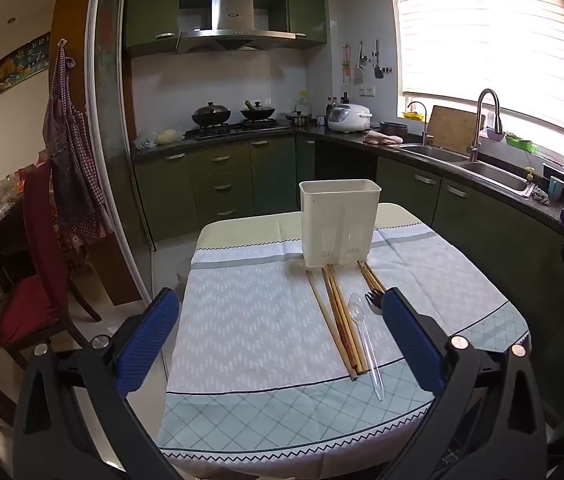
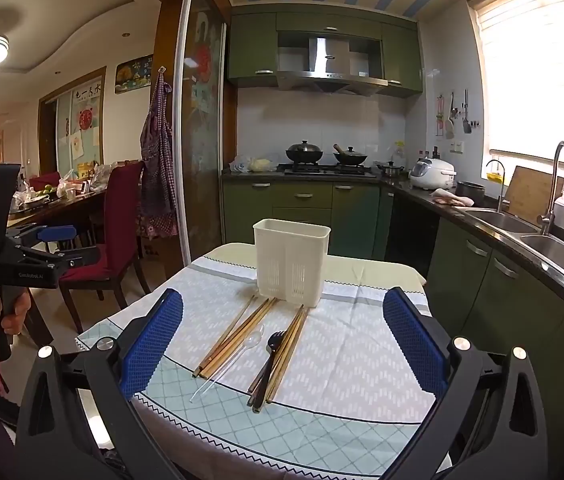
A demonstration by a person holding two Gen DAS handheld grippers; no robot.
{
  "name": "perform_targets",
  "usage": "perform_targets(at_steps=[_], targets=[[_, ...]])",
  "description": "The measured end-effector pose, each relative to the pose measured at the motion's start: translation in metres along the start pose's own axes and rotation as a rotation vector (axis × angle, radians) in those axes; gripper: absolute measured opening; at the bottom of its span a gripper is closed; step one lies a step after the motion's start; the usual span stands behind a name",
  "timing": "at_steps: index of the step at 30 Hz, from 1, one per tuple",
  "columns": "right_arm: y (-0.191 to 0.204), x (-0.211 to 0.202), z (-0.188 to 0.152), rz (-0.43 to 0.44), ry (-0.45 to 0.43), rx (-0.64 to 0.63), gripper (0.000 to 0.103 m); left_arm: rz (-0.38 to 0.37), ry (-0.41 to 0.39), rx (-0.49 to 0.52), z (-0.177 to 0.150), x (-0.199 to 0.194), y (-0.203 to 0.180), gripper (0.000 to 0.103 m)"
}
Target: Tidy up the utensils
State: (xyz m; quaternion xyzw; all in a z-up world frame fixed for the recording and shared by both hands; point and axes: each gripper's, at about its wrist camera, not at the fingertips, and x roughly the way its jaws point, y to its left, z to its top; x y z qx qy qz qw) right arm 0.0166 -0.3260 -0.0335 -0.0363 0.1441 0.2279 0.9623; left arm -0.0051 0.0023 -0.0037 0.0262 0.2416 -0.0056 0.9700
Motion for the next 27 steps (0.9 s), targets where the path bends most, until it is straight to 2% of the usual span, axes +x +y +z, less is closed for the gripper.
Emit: perform_targets(at_steps=[27], targets=[[0.0064,0.0050,-0.0011,-0.011,0.016,-0.018,0.099,-0.008,0.013,0.005,-0.0043,0.0040,-0.0064,0.097]])
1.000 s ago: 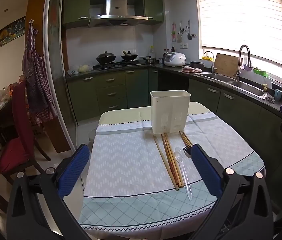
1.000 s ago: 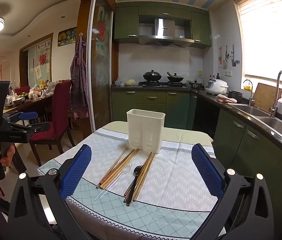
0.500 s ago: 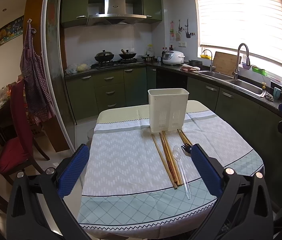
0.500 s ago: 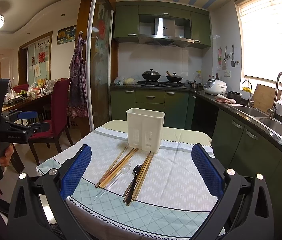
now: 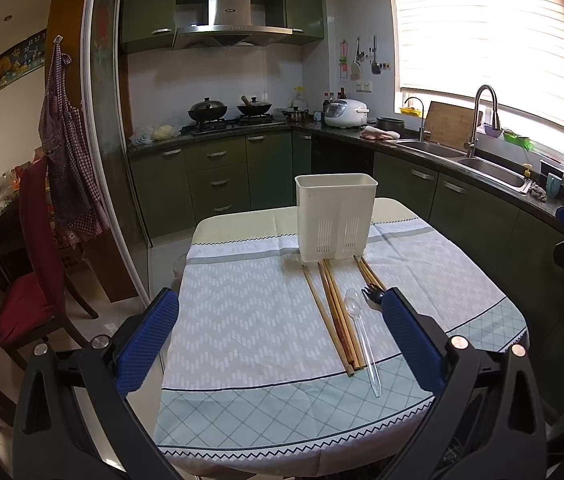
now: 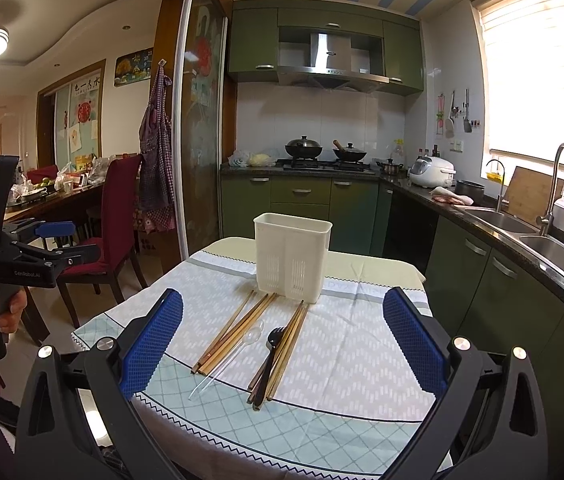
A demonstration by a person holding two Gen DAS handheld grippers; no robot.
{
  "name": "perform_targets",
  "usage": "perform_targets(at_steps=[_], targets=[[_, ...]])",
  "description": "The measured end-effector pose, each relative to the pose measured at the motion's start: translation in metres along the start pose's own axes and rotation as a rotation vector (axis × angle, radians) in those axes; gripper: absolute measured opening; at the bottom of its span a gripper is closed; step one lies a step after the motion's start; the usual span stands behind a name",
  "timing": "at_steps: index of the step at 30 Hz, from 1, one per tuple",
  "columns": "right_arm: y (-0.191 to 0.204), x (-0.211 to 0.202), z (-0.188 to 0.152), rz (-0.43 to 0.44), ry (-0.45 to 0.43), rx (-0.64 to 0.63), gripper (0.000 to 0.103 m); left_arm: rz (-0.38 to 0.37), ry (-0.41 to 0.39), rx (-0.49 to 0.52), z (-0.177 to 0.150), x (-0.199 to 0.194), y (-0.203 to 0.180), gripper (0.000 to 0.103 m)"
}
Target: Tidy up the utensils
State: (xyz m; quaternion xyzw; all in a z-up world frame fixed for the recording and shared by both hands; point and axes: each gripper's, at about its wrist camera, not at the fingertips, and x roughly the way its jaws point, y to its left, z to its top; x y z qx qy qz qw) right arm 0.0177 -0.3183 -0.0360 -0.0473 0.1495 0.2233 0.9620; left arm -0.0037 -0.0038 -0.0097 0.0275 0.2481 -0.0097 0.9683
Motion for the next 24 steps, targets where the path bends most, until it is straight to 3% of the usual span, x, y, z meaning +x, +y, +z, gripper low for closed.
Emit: perform_targets(at_steps=[24], targets=[[0.0018,0.0014,-0.0008,-0.001,0.003,0.000,0.099,-0.003,0.004,-0.001,-0.0008,0.0014,0.0006,0.097]])
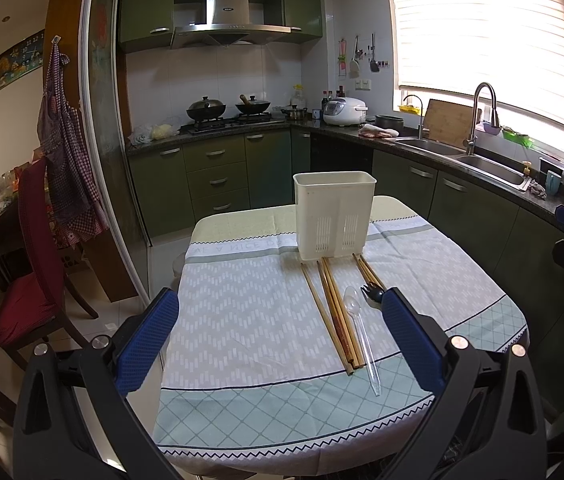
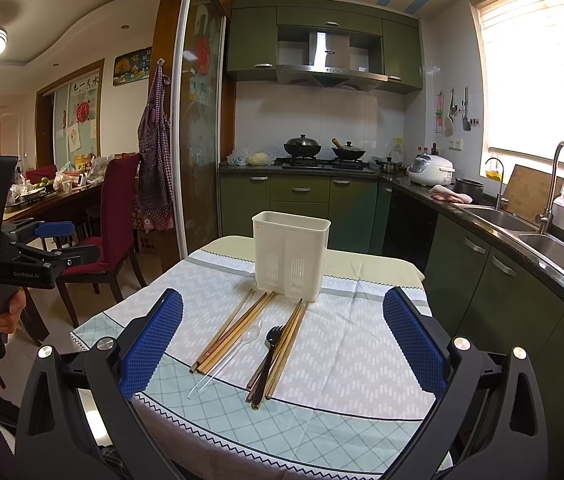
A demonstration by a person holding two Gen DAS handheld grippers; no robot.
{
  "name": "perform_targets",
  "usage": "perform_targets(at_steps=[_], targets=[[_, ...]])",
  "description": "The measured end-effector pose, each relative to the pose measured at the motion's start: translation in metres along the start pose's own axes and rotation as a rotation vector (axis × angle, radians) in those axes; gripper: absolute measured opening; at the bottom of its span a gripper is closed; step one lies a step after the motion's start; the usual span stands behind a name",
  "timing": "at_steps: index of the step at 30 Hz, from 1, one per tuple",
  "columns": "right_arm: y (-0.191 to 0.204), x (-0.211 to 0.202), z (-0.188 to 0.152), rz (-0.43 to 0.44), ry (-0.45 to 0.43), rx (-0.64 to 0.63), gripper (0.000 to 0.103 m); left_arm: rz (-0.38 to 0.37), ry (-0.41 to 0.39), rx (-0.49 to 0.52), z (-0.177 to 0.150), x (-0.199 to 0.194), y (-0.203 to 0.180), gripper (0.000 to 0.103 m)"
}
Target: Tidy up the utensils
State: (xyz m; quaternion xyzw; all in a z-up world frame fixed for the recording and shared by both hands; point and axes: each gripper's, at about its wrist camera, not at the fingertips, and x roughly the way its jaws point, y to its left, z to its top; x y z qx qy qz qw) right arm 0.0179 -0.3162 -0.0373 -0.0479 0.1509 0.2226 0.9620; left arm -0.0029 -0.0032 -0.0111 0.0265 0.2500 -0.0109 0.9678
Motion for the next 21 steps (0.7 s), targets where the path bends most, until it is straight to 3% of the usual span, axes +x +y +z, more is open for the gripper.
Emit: perform_targets(at_steps=[21], targets=[[-0.0003,0.0004,-0.0006,-0.001,0.002,0.001,0.099,-0.001,0.004,0.007,-0.0027,0.0002,-0.0017,0.097]])
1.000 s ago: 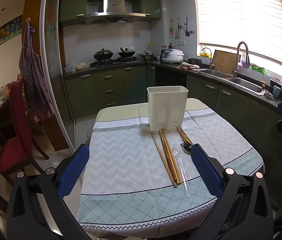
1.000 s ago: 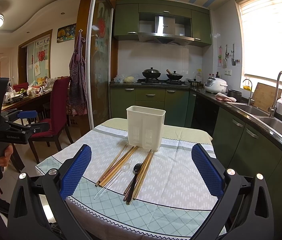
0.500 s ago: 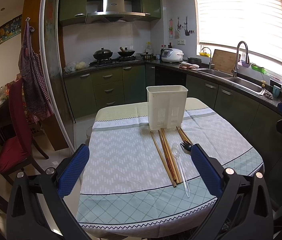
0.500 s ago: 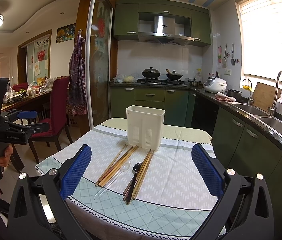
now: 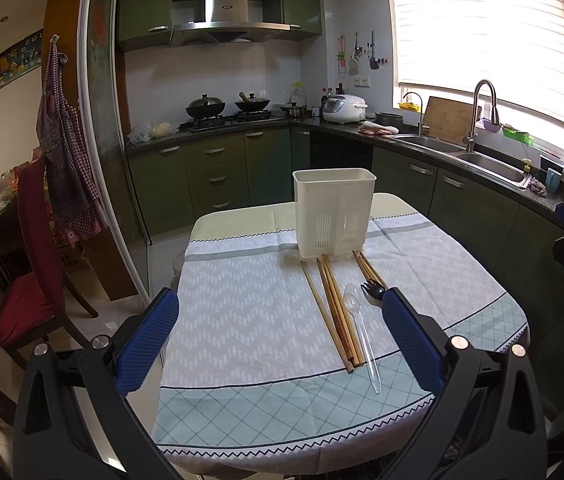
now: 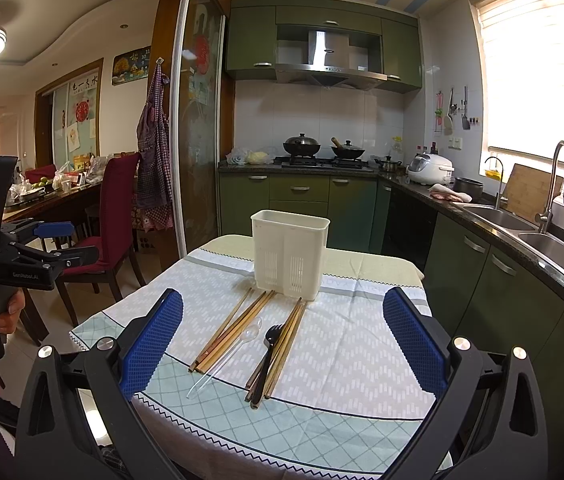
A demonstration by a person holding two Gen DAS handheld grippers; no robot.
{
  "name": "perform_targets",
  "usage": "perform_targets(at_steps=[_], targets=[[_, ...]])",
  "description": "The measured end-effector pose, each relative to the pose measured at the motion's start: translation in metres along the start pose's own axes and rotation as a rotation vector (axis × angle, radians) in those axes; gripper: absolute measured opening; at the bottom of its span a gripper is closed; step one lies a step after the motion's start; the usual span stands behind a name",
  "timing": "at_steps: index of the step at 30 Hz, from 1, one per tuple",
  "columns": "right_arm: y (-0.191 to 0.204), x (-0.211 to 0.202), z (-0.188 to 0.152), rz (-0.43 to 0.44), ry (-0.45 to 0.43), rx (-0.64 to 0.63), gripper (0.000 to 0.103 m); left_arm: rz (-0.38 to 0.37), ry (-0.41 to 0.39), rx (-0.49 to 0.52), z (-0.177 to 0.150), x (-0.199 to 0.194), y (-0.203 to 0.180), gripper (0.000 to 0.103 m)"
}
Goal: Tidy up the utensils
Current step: 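Grasp the clear spoon with the left tool while the right tool grasps the black fork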
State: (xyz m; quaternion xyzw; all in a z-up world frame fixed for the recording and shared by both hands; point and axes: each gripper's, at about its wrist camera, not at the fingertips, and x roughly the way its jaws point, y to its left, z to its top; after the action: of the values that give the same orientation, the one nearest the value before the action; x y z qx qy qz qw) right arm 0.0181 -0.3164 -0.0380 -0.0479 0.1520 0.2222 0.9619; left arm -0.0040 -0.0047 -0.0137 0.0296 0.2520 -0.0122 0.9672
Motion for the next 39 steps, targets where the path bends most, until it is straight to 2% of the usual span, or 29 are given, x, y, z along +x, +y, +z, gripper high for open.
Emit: perform_targets(at_steps=[6,12,17,19,22,26,29,32,35,37,39], targets=[[-0.001,0.000,-0.001,0.002,0.001,0.001,0.099,-0.011,0.010,-0.007,-0.006,0.004,0.000,0.097],[-0.005,0.014,-0.008,-0.009,0.044,-0.001,0.099,-0.055,0.096,-0.042,-0.003,0.026,0.002,0.097],[-0.015,0.061,-0.014,-0.059,0.194,-0.023,0.099,-0.054,0.217,-0.007,0.001,0.074,-0.007,0.097],[-0.025,0.089,-0.021,-0.071,0.298,0.008,0.099,-0.050,0.289,0.002,0.001,0.098,-0.010,0.097],[-0.037,0.124,-0.031,-0.033,0.415,0.049,0.099,-0.080,0.387,0.019,0.001,0.131,-0.018,0.097],[-0.050,0.160,-0.037,-0.030,0.504,0.053,0.099,-0.122,0.507,0.017,0.002,0.171,-0.030,0.097],[-0.059,0.177,-0.035,-0.022,0.534,0.073,0.098,-0.150,0.573,0.031,0.003,0.194,-0.045,0.096],[-0.069,0.197,-0.032,-0.012,0.596,0.115,0.087,-0.160,0.644,0.055,0.003,0.215,-0.064,0.079],[-0.082,0.216,-0.033,-0.009,0.671,0.155,0.068,-0.168,0.716,0.071,-0.001,0.235,-0.079,0.073],[-0.087,0.224,-0.032,-0.035,0.698,0.146,0.046,-0.172,0.754,0.076,-0.003,0.246,-0.087,0.072],[-0.089,0.230,-0.032,-0.037,0.724,0.129,0.036,-0.159,0.791,0.066,-0.005,0.257,-0.091,0.067]])
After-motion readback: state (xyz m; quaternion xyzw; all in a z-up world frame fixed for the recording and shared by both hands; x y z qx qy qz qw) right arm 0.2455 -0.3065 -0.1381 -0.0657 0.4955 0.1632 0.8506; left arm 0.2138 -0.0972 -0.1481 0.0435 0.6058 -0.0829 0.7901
